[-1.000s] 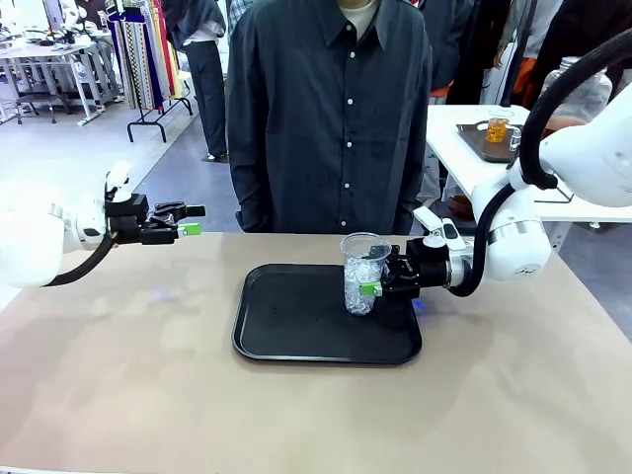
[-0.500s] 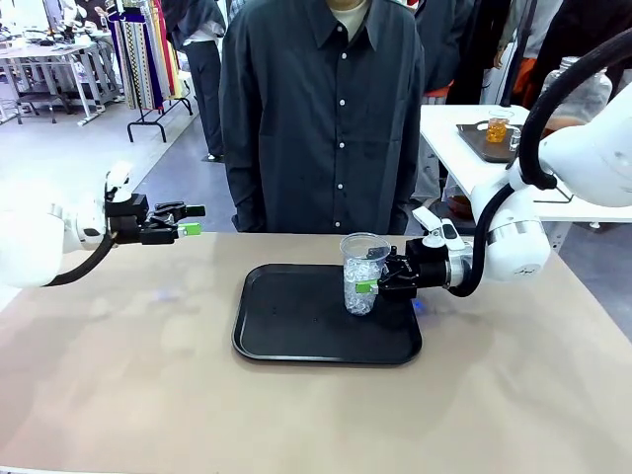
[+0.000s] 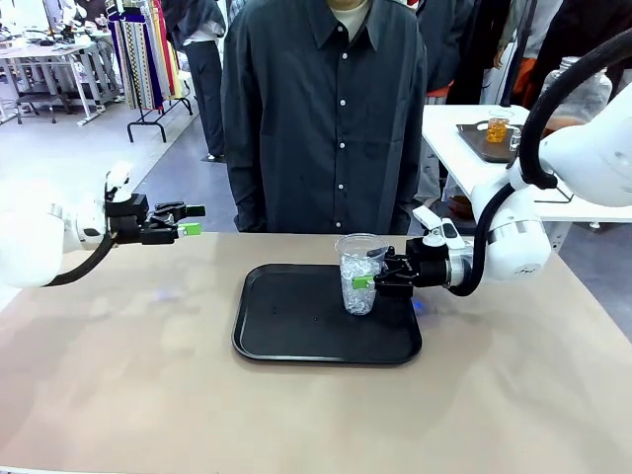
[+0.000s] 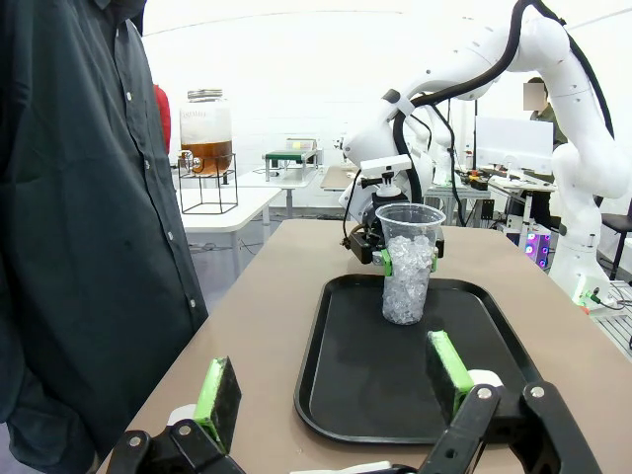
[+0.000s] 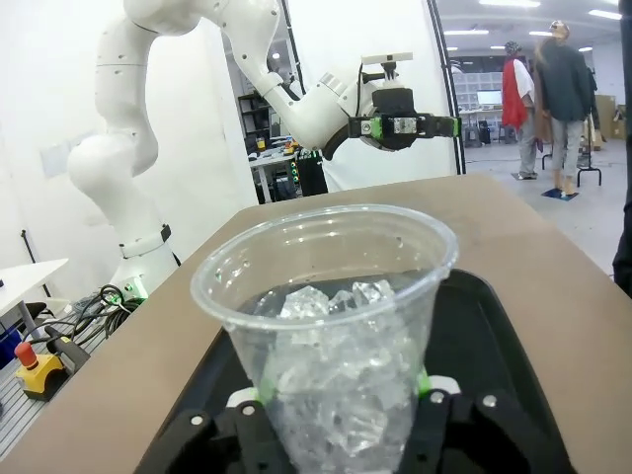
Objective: Pour the drink into the iced cup.
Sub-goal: Pick up the iced cup indicated by the human and present it to them.
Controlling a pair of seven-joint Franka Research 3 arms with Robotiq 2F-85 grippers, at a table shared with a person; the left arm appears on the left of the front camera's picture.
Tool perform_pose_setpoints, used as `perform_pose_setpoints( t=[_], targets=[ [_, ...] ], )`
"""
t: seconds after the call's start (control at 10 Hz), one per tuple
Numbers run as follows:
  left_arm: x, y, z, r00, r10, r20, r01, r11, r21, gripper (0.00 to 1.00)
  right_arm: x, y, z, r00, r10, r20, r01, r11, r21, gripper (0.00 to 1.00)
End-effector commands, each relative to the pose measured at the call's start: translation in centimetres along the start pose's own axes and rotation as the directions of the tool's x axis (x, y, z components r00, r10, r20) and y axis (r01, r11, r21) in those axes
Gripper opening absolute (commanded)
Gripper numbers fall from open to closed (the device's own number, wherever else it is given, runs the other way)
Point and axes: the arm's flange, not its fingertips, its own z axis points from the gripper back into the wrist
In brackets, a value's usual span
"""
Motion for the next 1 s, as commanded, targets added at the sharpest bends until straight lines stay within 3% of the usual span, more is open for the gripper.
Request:
perform_pose_setpoints(
  t=[0.0, 0.3, 0.6, 0.9],
  targets=[
    [0.5, -0.2, 0.0, 1.0, 0.001, 0.005, -0.001, 1.0, -0.002, 1.0, 0.8, -0.4, -0.1, 1.0, -0.014, -0.001, 0.014, 1.0, 0.019, 0.57],
    [0.5, -0.2, 0.0, 1.0, 0.001, 0.005, -0.001, 1.0, -0.002, 1.0, 5.9, -0.1, 0.6, 0.999, 0.008, 0.048, -0.01, 0.998, 0.061, 0.57],
    [0.5, -0.2, 0.0, 1.0, 0.001, 0.005, -0.001, 1.0, -0.002, 1.0, 13.2, -1.1, 1.0, 0.999, 0.005, 0.041, -0.008, 0.997, 0.073, 0.57],
    [0.5, -0.2, 0.0, 1.0, 0.001, 0.005, -0.001, 1.0, -0.002, 1.0, 18.2, -3.1, 0.8, 1.0, 0.002, 0.023, -0.003, 0.999, 0.035, 0.57]
  ],
)
